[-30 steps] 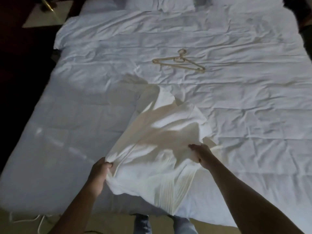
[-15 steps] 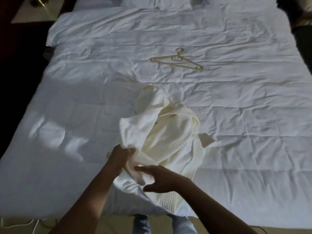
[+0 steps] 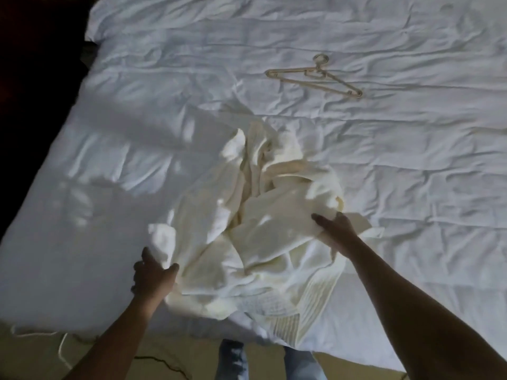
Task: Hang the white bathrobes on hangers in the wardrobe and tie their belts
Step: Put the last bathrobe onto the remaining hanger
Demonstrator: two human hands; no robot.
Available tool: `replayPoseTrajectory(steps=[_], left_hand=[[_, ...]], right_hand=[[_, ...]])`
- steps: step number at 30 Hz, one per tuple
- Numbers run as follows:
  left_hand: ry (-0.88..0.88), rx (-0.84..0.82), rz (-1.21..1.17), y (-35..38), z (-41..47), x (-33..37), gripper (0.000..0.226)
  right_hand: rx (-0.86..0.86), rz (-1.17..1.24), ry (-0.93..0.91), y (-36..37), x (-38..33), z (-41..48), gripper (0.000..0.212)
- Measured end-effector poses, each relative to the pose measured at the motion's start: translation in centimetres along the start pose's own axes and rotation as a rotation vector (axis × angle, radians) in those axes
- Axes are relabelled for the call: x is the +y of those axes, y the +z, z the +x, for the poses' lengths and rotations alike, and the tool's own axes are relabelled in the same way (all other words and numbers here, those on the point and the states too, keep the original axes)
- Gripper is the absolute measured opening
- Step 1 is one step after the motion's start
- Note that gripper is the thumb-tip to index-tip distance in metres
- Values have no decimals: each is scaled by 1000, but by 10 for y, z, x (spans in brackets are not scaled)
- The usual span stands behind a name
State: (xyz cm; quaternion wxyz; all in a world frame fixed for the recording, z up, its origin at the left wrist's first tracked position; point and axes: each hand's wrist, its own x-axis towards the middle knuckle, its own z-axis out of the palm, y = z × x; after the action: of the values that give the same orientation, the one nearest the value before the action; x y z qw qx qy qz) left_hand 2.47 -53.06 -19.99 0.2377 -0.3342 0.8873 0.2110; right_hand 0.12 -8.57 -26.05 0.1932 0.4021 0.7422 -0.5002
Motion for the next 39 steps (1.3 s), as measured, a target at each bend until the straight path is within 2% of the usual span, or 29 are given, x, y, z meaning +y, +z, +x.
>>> replayPoseTrajectory(steps=[3, 5, 9, 12, 14, 16, 18, 20, 22, 26, 28, 30, 32, 33, 35, 36, 37, 39], left_hand=[[223, 137, 138, 14, -2, 32, 84], [399, 105, 188, 30, -6, 58, 75], [645, -25, 179, 72, -15, 103, 63], [772, -85, 264, 106, -17, 130, 76], [767, -158, 334, 128, -18, 147, 96], [675, -236, 339, 148, -15, 161, 112], [602, -343, 343, 167, -15, 170, 111], [596, -435, 389, 188, -23, 173, 87], [630, -405, 463, 206, -37, 169, 62], [758, -291, 545, 219, -70, 152, 38], [852, -296, 513, 212, -87, 146, 32], [915, -360, 504, 203, -102, 139, 32], [906, -482, 491, 192, -109, 132, 28], [880, -559, 483, 185, -107, 131, 25], [806, -696, 403, 170, -93, 137, 27], [771, -692, 359, 162, -83, 143, 32], [758, -596, 309, 155, -72, 153, 34], [809, -198, 129, 146, -43, 181, 22]], right_hand=[[171, -68, -162, -8, -1, -33, 63], [216, -22, -179, -26, 20, -49, 52], [277, -28, -27, -82, 88, -67, 43], [336, -166, 112, -106, 120, -72, 49], [451, -207, 163, -118, 130, -70, 40], [583, -179, 213, -129, 132, -67, 36], [590, -179, 251, -138, 138, -60, 34], [480, -258, 248, -139, 139, -51, 42], [428, -363, 144, -132, 128, -38, 59], [503, -357, -327, -86, 55, -15, 64], [461, -361, -463, -55, 14, 1, 77], [333, -474, -420, -31, -17, 26, 105], [159, -588, -265, -15, -30, 52, 115], [86, -635, -208, -11, -33, 61, 107], [20, -698, -210, -10, -34, 69, 70], [16, -688, -236, -15, -34, 70, 54], [34, -631, -258, -23, -32, 69, 43], [147, -388, -285, -53, -24, 68, 34]])
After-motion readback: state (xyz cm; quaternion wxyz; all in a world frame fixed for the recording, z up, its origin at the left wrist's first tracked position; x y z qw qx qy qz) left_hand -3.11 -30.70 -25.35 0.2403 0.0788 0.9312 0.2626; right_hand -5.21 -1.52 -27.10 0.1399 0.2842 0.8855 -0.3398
